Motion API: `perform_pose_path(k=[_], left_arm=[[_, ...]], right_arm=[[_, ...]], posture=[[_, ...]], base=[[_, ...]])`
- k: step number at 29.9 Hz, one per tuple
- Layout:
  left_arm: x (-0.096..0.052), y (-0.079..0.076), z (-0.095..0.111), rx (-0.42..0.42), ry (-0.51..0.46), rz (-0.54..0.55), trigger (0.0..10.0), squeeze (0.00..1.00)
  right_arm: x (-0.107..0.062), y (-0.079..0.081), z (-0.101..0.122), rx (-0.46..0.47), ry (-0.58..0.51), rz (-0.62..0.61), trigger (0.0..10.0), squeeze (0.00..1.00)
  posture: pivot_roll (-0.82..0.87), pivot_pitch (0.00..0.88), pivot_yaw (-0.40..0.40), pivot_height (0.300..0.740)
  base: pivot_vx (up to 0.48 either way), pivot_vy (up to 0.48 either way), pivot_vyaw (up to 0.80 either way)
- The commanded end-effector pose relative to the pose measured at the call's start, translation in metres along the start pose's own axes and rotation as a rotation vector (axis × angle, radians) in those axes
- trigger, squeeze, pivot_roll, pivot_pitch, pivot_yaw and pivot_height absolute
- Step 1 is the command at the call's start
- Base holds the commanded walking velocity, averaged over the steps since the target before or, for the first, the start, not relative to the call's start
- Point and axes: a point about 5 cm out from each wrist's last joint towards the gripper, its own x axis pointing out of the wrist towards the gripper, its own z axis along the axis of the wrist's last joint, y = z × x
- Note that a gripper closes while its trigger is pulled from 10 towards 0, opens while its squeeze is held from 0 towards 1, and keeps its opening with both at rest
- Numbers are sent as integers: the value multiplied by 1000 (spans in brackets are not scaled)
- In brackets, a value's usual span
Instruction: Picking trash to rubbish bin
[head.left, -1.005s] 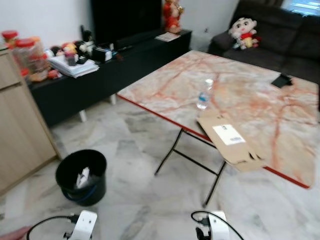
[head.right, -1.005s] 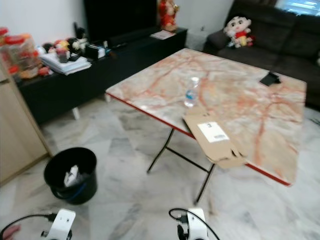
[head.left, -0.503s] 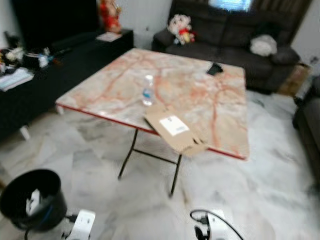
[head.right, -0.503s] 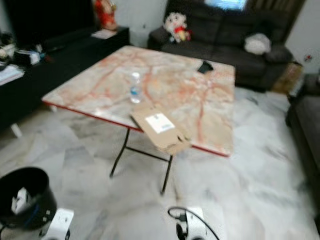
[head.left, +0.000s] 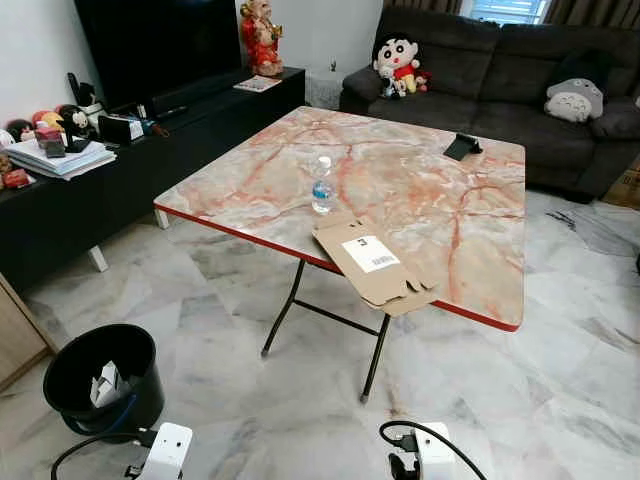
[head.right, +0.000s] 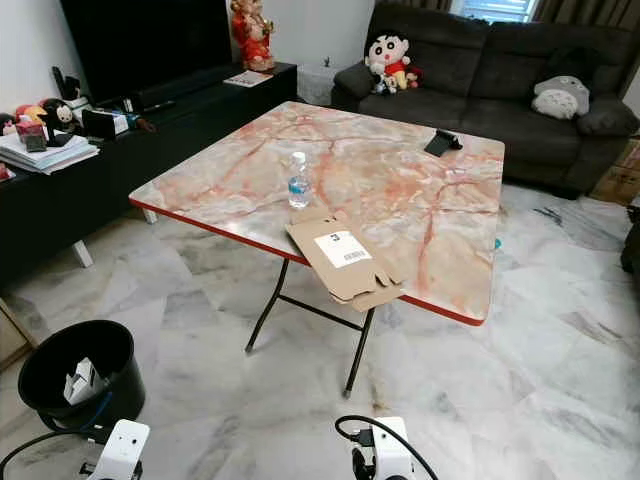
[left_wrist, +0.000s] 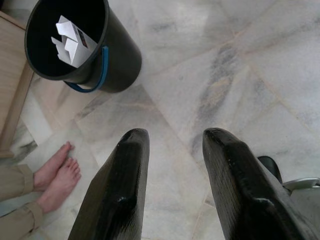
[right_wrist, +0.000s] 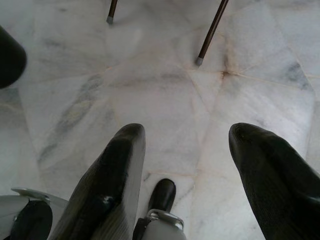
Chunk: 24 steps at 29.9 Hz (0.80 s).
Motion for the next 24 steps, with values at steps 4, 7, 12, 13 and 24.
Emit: perform_pose_path(k=[4,7,12,13,24], left_arm=[[0,-1,-1,24,12,-4,10000,0],[0,-1,-1,25,14,-3,10000,0],[0,1,-3,24,18,3,10000,0],[0,1,-3,24,18,3,10000,0],[0,-1,-2,7,23,0,10000,0]], right_arm=[[0,-3,2,0,5,-14,10000,0],[0,-3,2,-7,3,-11,10000,0],[0,-3,1,-5,6,-9,10000,0],[0,-3,1,-5,6,-9,10000,0],[0,-2,2,2,-9,-8,10000,0]], posture=[[141,0,-58,740],[141,0,-58,740],[141,0,-58,740],[141,0,-58,740],[142,0,-61,740]], base=[[0,-293,-781],[0,-299,-769],[0,-299,-768],[0,-296,-769],[0,0,-557]])
